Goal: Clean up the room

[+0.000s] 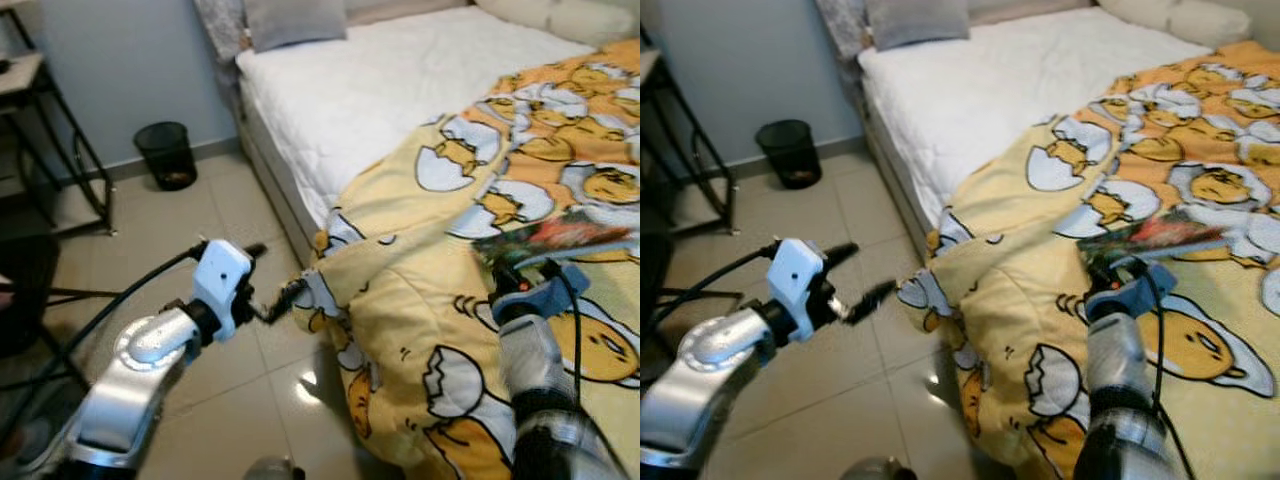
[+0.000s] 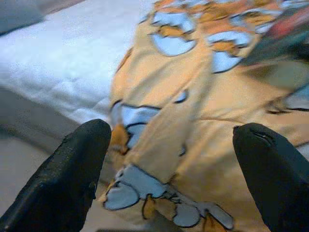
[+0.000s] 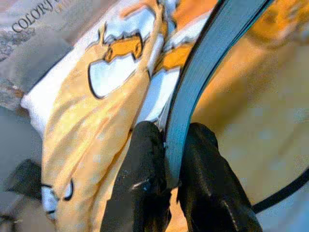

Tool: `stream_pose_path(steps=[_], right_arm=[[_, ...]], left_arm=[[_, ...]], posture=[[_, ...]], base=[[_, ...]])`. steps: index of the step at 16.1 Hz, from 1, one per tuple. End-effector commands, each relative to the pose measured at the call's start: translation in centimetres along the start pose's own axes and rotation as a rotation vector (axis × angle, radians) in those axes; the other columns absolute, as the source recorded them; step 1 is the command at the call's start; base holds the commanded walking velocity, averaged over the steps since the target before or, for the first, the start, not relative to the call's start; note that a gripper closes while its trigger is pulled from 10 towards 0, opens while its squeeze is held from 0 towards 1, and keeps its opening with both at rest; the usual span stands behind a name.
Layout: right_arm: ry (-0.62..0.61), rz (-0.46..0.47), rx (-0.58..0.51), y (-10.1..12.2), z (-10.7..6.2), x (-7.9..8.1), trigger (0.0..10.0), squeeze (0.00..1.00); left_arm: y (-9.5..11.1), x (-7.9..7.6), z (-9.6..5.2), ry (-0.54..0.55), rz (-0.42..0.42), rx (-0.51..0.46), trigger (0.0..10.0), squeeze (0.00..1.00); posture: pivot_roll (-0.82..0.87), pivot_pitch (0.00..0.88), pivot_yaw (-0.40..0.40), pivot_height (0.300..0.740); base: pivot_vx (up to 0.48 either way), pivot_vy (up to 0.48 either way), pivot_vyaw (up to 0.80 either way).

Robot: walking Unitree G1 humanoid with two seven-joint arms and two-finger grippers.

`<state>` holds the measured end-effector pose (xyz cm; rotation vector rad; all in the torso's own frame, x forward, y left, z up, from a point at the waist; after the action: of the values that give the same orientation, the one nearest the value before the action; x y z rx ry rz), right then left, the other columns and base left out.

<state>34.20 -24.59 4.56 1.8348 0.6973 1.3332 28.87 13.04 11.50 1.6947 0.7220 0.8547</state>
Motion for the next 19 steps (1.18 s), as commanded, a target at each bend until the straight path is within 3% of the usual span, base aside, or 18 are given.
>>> stream_pose_path(steps=[1,3,4,6,7,8,12,14,16,19], right_arm=[[0.059,-0.142,-0.087,1.9,-0.1,2.1,10.0,0.0],[0.098,-0.236,-0.11,1.7,-0.8,3.1,10.0,0.0],[0.094,-0.278,-0.064,0.4,-1.5,4.0,10.0,0.0],[0.085,-0.309,-0.066,0.2,-2.4,5.0,10.0,0.0],[0.083,-0.321,-0.055,0.1,-2.7,5.2,10.0,0.0],[0.085,-0.315,-0.051,0.0,-2.9,5.3,10.0,0.0],[0.091,-0.297,-0.041,0.1,-3.2,5.7,10.0,0.0],[0.093,-0.312,-0.029,0.0,-3.3,6.0,10.0,0.0],[0.08,-0.31,-0.02,-0.1,-3.3,5.8,10.0,0.0],[0.089,-0.332,-0.012,-0.1,-3.4,6.1,10.0,0.0]], left_arm=[[-0.5,0.7,-0.2,0.076,0.018,0.015,10.0,0.64],[-1.2,0.5,-0.2,0.093,-0.015,0.039,10.0,0.6],[-1.9,0.7,-0.3,0.168,-0.006,0.042,10.0,0.41],[-2.4,0.8,-0.4,0.227,-0.021,0.045,10.0,0.33],[-2.8,0.9,-0.4,0.248,-0.032,0.063,10.0,0.04],[-3.0,0.8,-0.4,0.255,-0.035,0.071,10.0,0.0],[-2.3,1.6,-0.3,0.326,-0.037,0.014,10.0,0.0],[-2.2,2.4,-0.4,0.388,-0.086,0.0,10.0,0.0],[-2.2,2.6,-0.3,0.404,-0.1,0.013,10.0,0.0],[-2.3,2.3,-0.2,0.389,-0.039,0.045,10.0,0.0]], posture=[[0.14,0.0,0.001,0.74],[0.14,0.0,-0.003,0.74],[0.14,0.0,-0.008,0.74],[0.14,0.0,-0.013,0.74],[0.15,0.0,-0.015,0.74],[0.15,0.0,-0.016,0.74],[0.16,0.0,-0.016,0.74],[0.16,0.0,-0.015,0.74],[0.16,0.0,-0.015,0.74],[0.16,0.0,-0.016,0.74]], base=[[0.0,0.0,0.0],[0.0,0.0,0.0],[0.0,0.0,-0.8],[0.0,0.0,-0.8],[0.0,0.0,-0.8],[0.0,0.0,-0.8],[0.0,0.0,-0.8],[0.0,0.0,-0.8],[0.0,0.0,0.0],[0.0,0.0,-0.53]])
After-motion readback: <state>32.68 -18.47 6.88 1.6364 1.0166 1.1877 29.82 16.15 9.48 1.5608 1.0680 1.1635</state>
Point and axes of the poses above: a point about 5 cm out from each wrist's last joint towards the gripper, its own z axis pointing out of the wrist towards the gripper, its own y axis along the axis of the wrist's last joint, x = y × z, the point moved 4 cm from there along z, pointing out of the wrist towards the gripper, and after that the axes turned 4 degrees about z, right-handed, at the moved point
